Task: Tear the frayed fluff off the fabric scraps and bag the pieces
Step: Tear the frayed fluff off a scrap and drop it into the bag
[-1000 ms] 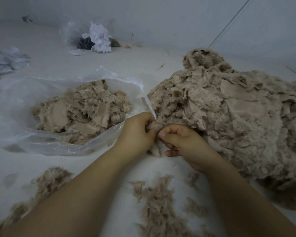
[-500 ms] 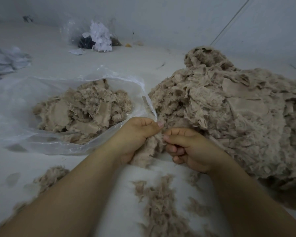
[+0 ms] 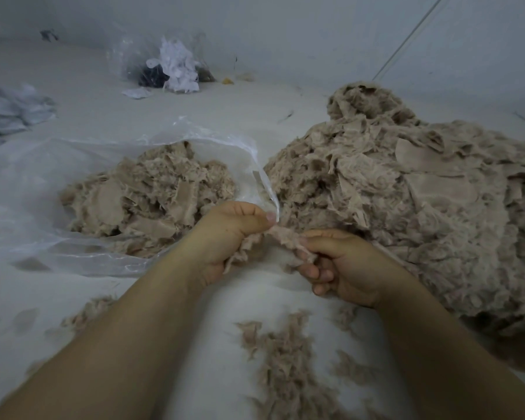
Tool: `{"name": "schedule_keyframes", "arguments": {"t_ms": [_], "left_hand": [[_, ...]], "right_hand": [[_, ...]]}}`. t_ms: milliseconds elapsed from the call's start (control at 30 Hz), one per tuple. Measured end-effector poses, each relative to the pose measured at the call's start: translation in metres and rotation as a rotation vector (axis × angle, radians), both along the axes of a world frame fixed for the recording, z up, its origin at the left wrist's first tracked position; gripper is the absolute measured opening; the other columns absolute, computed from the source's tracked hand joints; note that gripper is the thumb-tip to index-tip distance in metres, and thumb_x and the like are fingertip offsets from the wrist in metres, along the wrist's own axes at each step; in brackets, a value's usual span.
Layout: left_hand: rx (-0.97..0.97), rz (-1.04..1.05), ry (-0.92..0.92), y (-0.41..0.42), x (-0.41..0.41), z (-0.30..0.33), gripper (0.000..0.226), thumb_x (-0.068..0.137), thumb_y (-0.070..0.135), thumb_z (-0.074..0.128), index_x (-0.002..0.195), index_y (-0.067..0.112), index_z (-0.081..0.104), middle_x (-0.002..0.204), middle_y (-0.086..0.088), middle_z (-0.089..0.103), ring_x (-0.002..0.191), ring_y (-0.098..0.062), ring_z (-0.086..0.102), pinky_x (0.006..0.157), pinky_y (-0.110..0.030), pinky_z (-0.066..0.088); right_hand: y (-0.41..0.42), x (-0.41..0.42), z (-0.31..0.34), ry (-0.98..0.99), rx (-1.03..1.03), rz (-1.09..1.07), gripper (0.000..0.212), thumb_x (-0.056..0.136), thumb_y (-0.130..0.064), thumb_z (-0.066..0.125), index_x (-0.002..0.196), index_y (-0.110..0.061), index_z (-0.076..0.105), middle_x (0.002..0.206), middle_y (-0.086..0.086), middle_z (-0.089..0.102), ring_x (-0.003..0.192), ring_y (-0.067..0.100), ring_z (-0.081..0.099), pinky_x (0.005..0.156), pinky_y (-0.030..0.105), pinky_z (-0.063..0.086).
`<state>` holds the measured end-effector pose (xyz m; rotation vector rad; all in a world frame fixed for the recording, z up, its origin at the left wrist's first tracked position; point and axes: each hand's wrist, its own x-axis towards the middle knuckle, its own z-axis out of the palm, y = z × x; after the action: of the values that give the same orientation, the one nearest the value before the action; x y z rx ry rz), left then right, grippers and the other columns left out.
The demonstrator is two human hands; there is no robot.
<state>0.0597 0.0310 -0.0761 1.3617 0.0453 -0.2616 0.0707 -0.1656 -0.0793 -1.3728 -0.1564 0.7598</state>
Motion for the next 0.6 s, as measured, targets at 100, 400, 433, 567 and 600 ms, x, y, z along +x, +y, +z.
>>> {"name": "schedule_keyframes", "arguments": {"t_ms": [100,400,433,567,600], "left_hand": [[-0.109,-0.125,0.014,0.005,-0.004,0.005,0.016,0.073,0.017,0.069,0.061,0.009,0.064,0.044,-0.003,0.042,0.030,-0.009,0.027,0.037,-0.011,0.022],[0.499,0.267,-0.303,-0.007,0.003,-0.008,0.018,0.095,0.005,0.060,0.076,0.006,0.060,0.056,-0.006,0.058,0.035,-0.012,0.043,0.036,-0.018,0.032],[0.611,0.242,-0.414,-0.008,0.002,-0.009,0.017,0.092,0.000,0.060,0.076,0.006,0.062,0.060,-0.005,0.061,0.040,-0.009,0.048,0.040,-0.019,0.038],[0.827,0.129,-0.750,-0.016,-0.002,-0.010,0.014,0.070,0.004,0.051,0.068,0.013,0.062,0.080,-0.001,0.057,0.075,-0.014,0.054,0.068,-0.022,0.044],[0.795,0.157,-0.722,-0.017,-0.003,-0.008,0.022,0.068,0.009,0.050,0.078,0.013,0.069,0.084,0.002,0.056,0.076,-0.011,0.053,0.068,-0.018,0.041]], "right_hand": [[0.001,0.001,0.000,0.019,0.008,-0.070,0.034,0.097,-0.018,0.049,0.064,-0.015,0.055,0.054,0.004,0.047,0.040,0.008,0.031,0.040,0.021,0.043],[0.003,0.005,-0.007,0.005,0.043,-0.076,0.035,0.089,-0.041,0.054,0.081,-0.009,0.065,0.064,0.007,0.056,0.047,0.009,0.046,0.052,0.028,0.054],[0.003,0.005,-0.008,0.006,0.053,-0.065,0.043,0.087,-0.046,0.052,0.086,-0.006,0.067,0.066,0.007,0.060,0.049,0.009,0.050,0.053,0.029,0.055],[0.003,0.007,-0.012,0.027,0.099,-0.056,0.034,0.089,-0.034,0.054,0.096,-0.003,0.067,0.072,0.011,0.065,0.055,0.011,0.057,0.055,0.030,0.058],[0.003,0.007,-0.012,0.030,0.108,-0.054,0.028,0.088,-0.028,0.056,0.096,-0.004,0.068,0.073,0.012,0.065,0.056,0.011,0.059,0.055,0.030,0.059]]}}
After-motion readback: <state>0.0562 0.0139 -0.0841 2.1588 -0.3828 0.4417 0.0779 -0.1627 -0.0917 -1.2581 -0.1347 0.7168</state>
